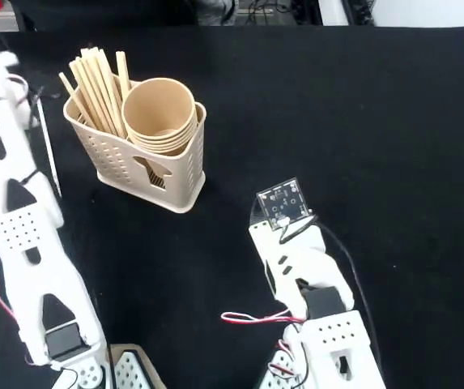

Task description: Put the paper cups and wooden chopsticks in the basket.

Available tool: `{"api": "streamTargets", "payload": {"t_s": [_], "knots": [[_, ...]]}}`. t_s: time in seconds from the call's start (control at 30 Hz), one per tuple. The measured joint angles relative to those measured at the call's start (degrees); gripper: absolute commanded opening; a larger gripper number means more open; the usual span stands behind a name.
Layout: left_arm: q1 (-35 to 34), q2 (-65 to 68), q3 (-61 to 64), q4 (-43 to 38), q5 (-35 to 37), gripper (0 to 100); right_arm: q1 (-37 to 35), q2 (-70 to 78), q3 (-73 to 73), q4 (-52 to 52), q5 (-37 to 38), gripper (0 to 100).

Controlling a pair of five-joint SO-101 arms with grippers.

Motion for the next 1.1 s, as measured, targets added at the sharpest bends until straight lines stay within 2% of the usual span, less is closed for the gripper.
{"api": "streamTargets", "payload": {"t_s": [0.1,0.23,0.43,0.6,0.73,0.9,1.0,1.1], "knots": [[-0.35,-7.21,4.66,0.0,2.55,3,0.0,0.0,0.0,0.0,0.0,1.5],[-0.44,-19.69,18.02,0.0,4.4,3,0.0,0.0,0.0,0.0,0.0,1.5],[-0.44,-43.16,41.23,0.09,4.4,3,0.0,0.0,0.0,0.0,0.0,1.5],[-0.44,-62.95,51.96,-2.81,3.87,3,0.0,0.0,0.0,0.0,0.0,1.5],[0.09,-77.45,61.1,-10.46,3.16,3,0.0,0.0,0.0,0.0,0.0,1.5],[6.68,-93.98,77.98,-22.68,0.44,3,0.0,0.0,0.0,0.0,0.0,1.5],[10.37,-104.26,90.81,-33.32,0.44,3,0.0,0.0,0.0,0.0,0.0,1.5],[14.33,-115.16,104.62,-47.47,0.35,3,0.0,0.0,0.0,0.0,0.0,1.5]]}}
